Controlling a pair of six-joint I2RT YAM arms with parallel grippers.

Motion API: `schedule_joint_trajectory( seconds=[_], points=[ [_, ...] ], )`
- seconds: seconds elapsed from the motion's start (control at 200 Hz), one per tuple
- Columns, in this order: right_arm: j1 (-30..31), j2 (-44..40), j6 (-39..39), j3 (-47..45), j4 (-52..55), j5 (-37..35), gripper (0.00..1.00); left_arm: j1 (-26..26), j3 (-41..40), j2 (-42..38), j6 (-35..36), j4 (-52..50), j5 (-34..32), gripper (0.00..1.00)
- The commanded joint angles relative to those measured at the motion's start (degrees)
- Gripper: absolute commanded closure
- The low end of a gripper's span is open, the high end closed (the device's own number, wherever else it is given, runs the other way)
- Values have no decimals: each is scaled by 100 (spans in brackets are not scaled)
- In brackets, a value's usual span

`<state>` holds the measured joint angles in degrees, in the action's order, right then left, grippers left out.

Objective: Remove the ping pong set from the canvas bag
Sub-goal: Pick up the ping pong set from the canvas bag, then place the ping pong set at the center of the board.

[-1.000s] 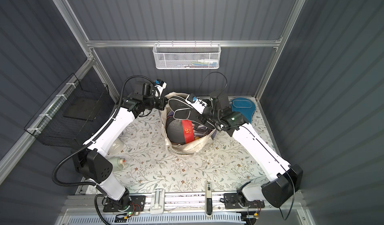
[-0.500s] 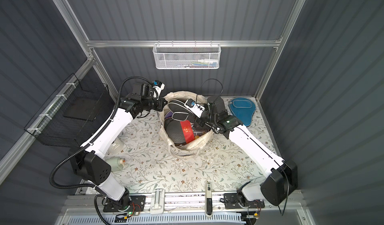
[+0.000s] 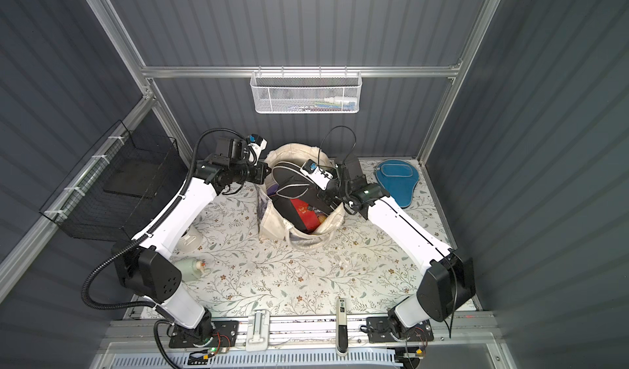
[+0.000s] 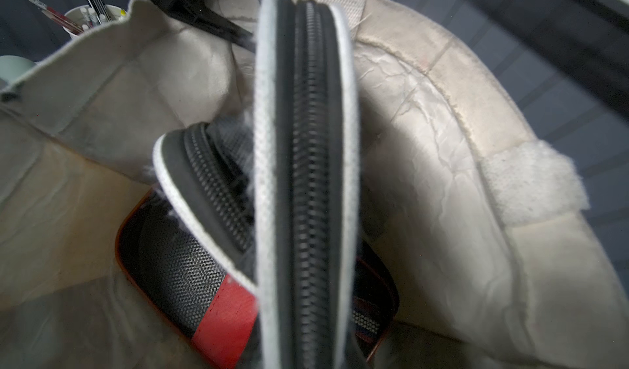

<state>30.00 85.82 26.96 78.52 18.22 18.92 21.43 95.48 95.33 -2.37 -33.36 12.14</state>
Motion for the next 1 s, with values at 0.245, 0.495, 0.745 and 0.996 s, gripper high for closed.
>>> schedule_joint_trajectory(
  seconds=[0.245,0.495,0.745,0.996],
  points=[
    [-387,-591,-899,1019,696,491,100,12,-713,-524,719,1470,552,100],
    [-1289,-1225,-1992,1485,970,1066,100,19,-543,-263,816,1664,613,100],
    [-2600,-1587,-2960,1986,2241,1432,100,19,-757,-234,734,1993,623,100],
    [-3877,-2411,-3377,759,3322,1742,100,-8,-826,-305,687,2140,628,100]
  ],
)
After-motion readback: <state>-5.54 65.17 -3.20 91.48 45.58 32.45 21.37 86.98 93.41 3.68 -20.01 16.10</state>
